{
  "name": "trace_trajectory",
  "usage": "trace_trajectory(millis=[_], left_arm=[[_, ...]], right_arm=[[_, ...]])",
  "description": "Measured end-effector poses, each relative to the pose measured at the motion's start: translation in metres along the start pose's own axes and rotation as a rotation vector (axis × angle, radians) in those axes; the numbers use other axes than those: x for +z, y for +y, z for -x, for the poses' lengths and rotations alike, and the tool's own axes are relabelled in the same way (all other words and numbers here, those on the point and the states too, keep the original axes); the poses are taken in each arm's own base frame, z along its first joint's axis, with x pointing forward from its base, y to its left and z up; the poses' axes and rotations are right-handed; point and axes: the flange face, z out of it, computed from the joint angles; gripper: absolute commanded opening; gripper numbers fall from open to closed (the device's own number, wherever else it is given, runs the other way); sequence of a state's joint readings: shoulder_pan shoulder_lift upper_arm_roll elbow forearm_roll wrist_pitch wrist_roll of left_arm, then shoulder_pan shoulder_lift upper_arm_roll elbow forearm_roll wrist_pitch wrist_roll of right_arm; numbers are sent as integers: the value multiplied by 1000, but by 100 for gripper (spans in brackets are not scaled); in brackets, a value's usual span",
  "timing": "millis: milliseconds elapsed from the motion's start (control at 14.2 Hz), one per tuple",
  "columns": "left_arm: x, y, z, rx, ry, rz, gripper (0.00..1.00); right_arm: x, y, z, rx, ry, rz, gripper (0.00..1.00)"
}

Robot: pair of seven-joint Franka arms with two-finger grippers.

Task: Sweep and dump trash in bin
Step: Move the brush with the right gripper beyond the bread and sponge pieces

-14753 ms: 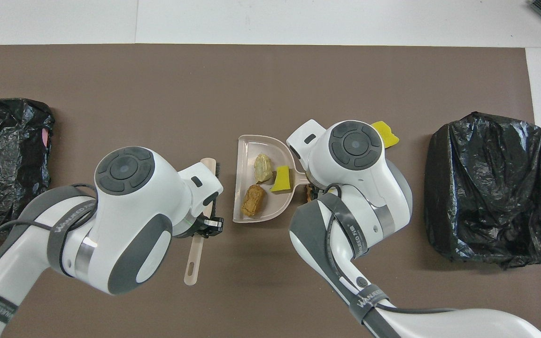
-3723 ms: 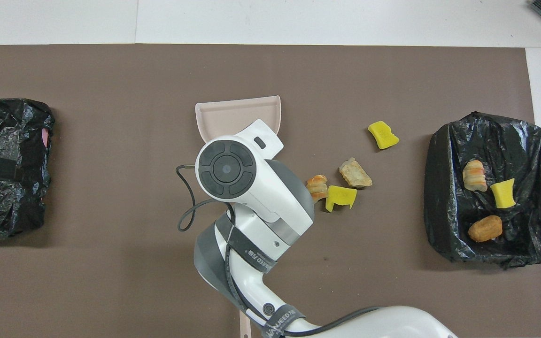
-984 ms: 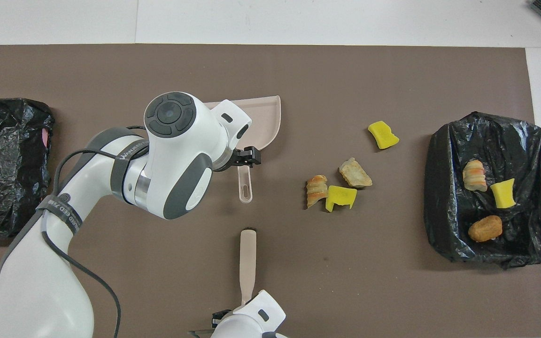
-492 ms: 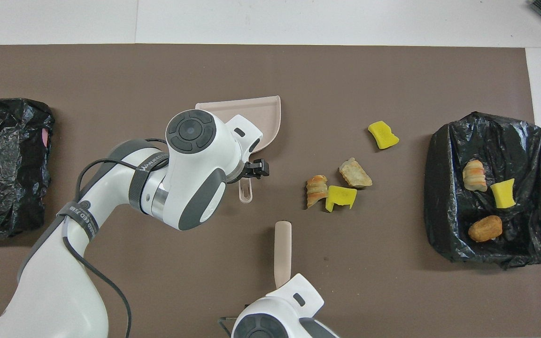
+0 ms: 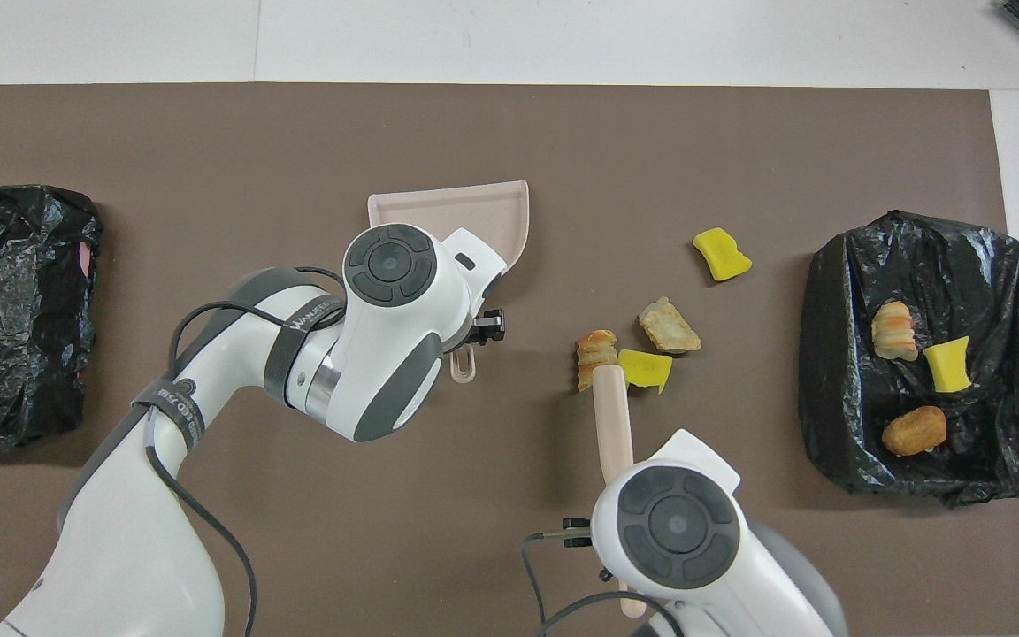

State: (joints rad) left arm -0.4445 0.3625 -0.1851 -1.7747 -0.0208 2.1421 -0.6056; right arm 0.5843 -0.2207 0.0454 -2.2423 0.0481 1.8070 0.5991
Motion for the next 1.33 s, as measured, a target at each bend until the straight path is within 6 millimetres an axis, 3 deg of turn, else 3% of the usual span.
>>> trace_trajectory(millis=[70, 141, 281, 562, 913, 1335], left_arm=[[1, 2, 1, 0, 0, -1, 24], [2, 3, 2, 0, 0, -2, 0], [3, 3, 1, 1, 1, -5, 0], [0, -3, 1, 10, -4, -39, 0], [-24, -29, -7, 82, -13, -74, 0], [-52, -40, -1, 251, -30, -87, 0]], right_arm=[[-5, 18, -9, -17, -3, -9, 0], [-9, 35, -16, -30, -11, -14, 0], [-17, 64, -25, -50, -28, -23, 0], [-26, 83, -31, -70, -20, -37, 0], [-41, 122, -48, -81, 0, -50, 0], [-40, 168, -66, -136, 18, -50, 0]])
